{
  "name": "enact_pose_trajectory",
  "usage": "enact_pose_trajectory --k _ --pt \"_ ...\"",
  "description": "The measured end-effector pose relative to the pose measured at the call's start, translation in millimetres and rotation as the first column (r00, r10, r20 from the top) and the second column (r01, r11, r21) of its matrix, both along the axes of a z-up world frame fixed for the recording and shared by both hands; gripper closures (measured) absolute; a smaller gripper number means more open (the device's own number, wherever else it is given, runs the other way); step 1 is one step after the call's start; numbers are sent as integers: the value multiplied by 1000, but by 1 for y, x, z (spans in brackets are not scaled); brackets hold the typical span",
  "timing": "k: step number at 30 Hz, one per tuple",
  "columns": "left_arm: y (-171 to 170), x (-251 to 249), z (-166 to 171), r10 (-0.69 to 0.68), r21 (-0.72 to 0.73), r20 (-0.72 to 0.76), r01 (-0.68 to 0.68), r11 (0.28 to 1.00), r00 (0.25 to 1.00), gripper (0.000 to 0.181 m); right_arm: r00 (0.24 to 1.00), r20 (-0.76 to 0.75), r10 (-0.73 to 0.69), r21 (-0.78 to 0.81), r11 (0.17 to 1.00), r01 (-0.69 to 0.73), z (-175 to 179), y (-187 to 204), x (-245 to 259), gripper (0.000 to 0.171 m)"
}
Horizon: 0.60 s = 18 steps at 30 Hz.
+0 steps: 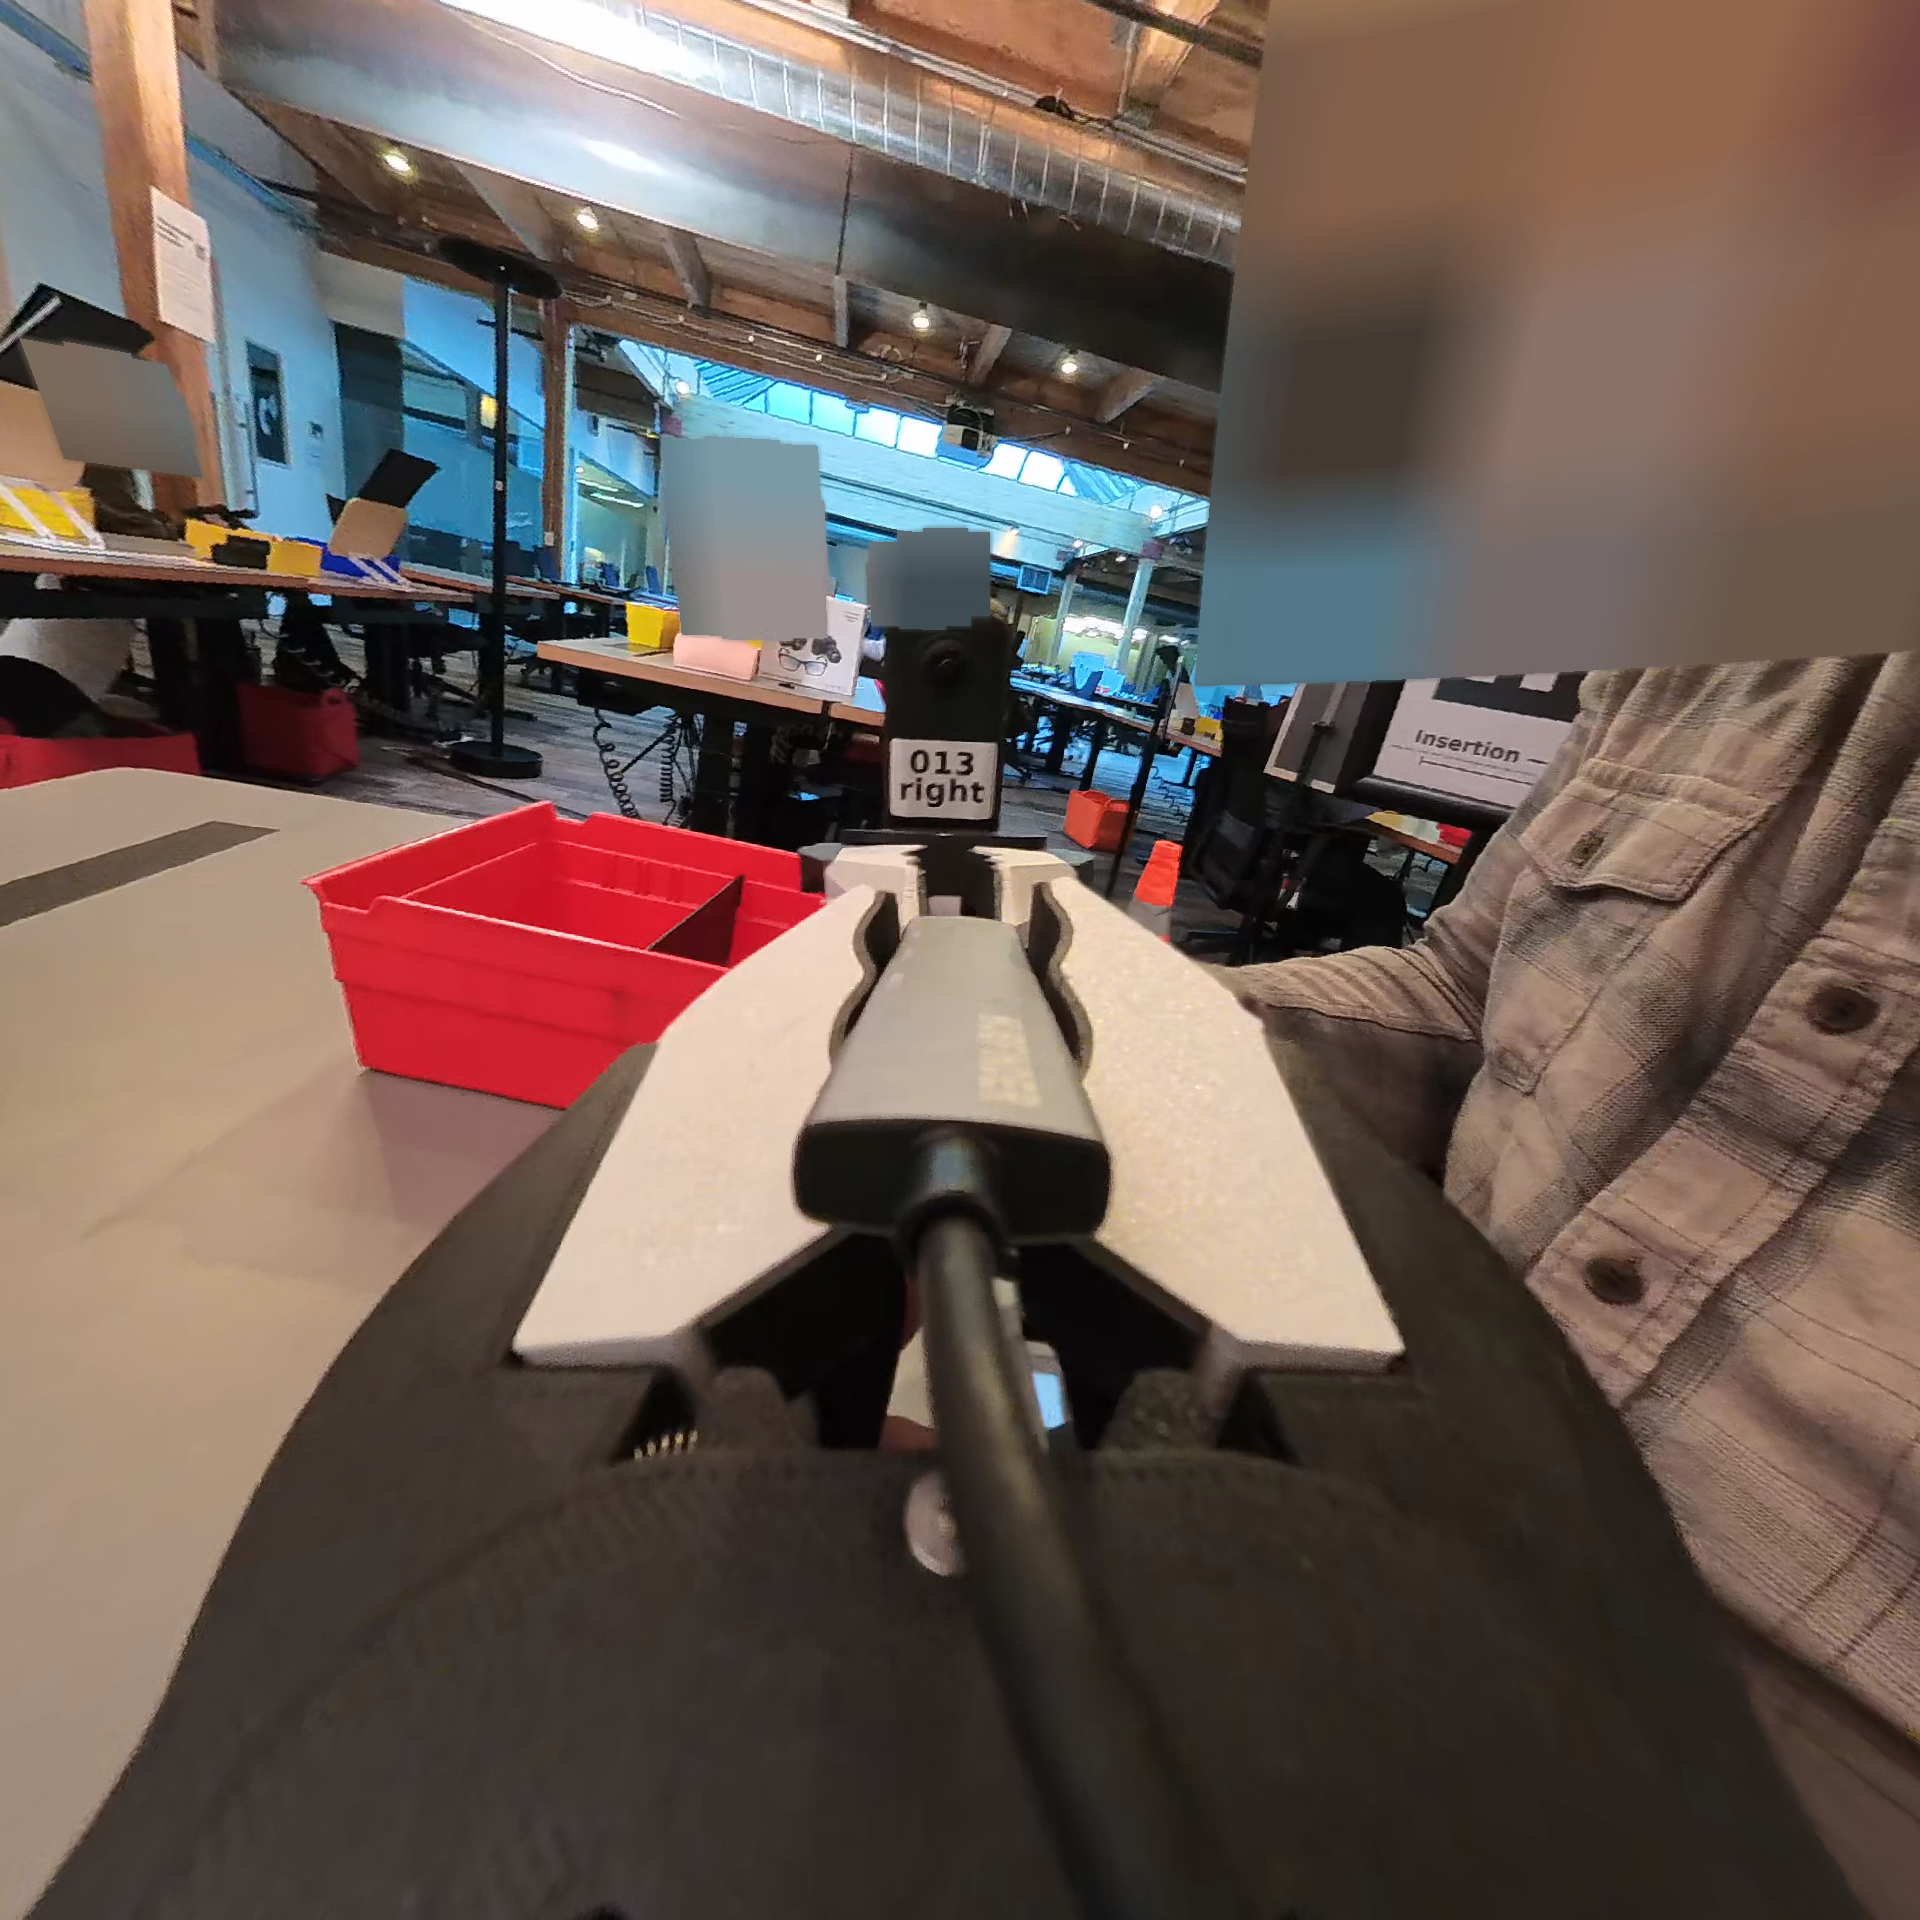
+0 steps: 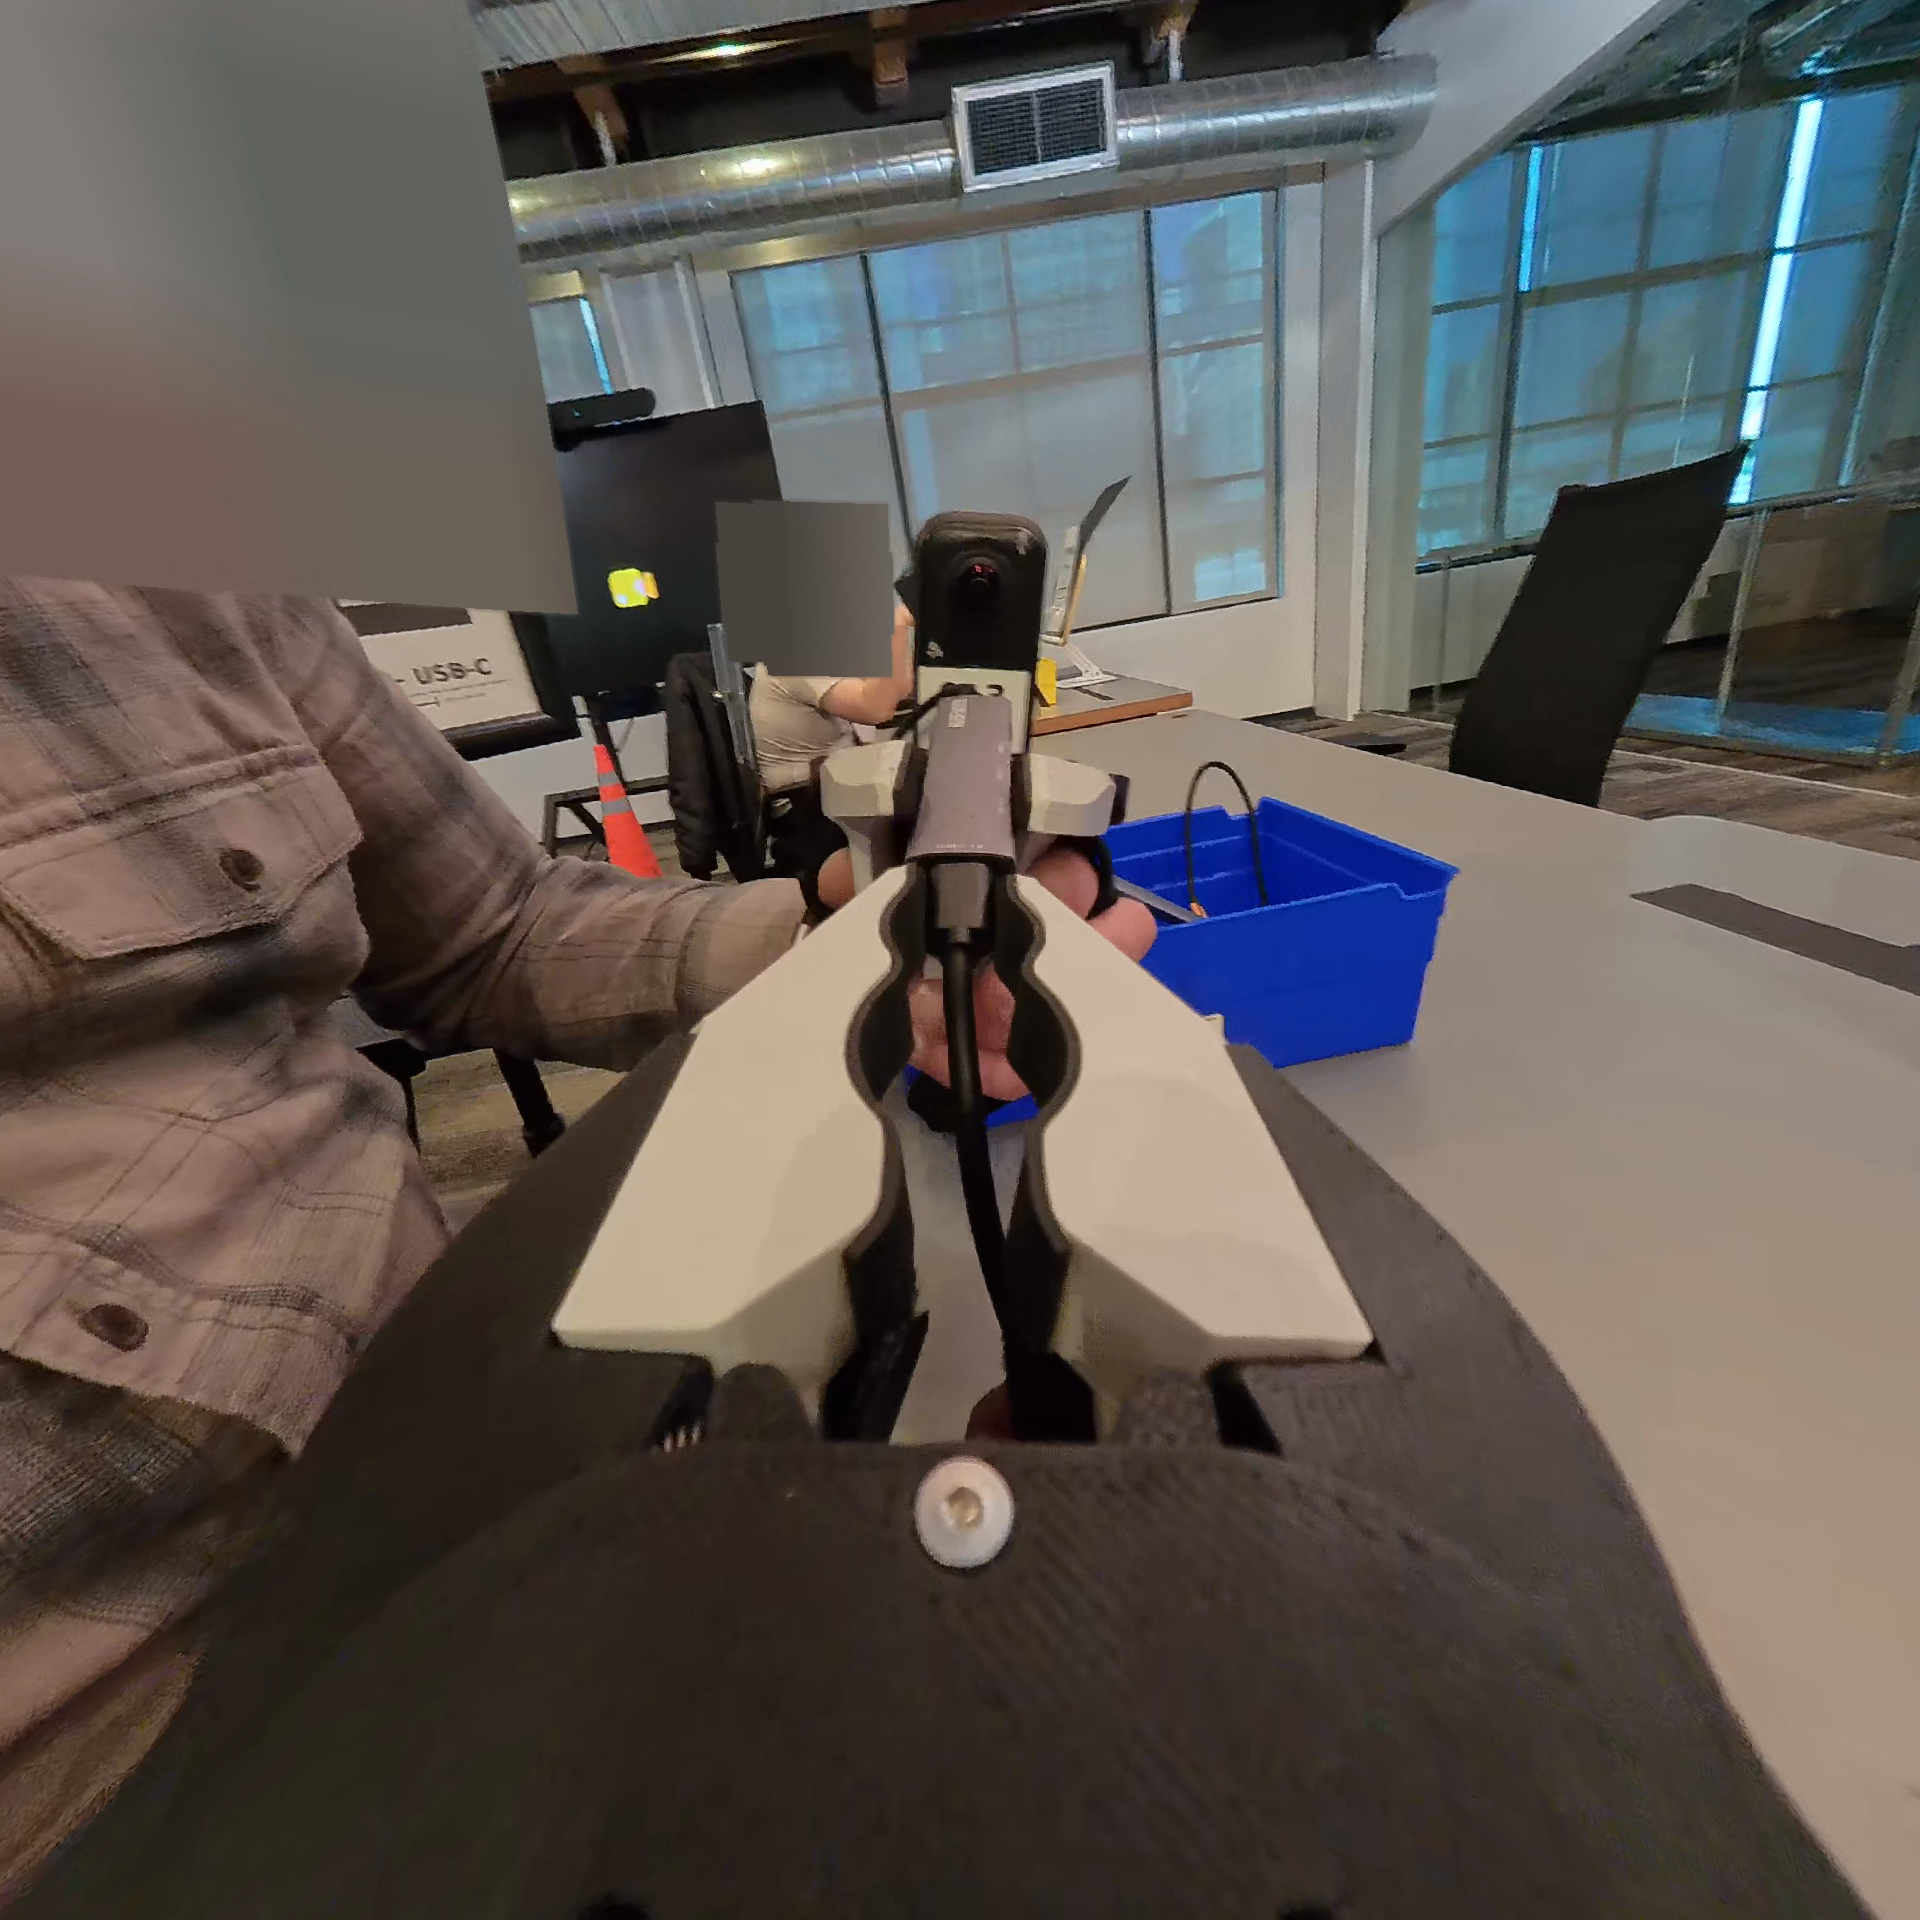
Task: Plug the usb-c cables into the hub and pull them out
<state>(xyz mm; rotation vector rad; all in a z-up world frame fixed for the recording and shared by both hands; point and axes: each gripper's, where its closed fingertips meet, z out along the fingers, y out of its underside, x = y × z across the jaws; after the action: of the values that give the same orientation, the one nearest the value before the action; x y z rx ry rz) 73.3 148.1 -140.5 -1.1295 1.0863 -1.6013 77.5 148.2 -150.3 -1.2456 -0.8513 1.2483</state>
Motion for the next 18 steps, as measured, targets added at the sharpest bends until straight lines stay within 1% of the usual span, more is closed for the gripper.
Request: enact_pose_trajectory --k 4,9,11,13,16,18 --pt "9 2 -3 73 34 -48 -71 997 996 157 998 31 -49 -12 999 49 -3 8 1 161" --pt "6 2 -5 48 43 -59 -46 998 997 157 999 39 -15 -9 1000 16 -5 4 1 161" --pt "1 0 -2 13 37 -26 -12 999 1000 157 1000 4 13 -5 1000 -13 0 -1 -1 161" --pt "0 -2 4 1 6 36 -2 1000 999 157 999 -35 11 -8 1000 -11 6 -1 -2 161" --pt "6 -2 7 32 -67 93 -25 997 995 156 996 -78 -32 -33 999 30 10 6 -2 161" --pt "11 -3 8 56 -92 107 -46 995 993 156 995 -76 -63 -39 997 60 10 10 -2 161"
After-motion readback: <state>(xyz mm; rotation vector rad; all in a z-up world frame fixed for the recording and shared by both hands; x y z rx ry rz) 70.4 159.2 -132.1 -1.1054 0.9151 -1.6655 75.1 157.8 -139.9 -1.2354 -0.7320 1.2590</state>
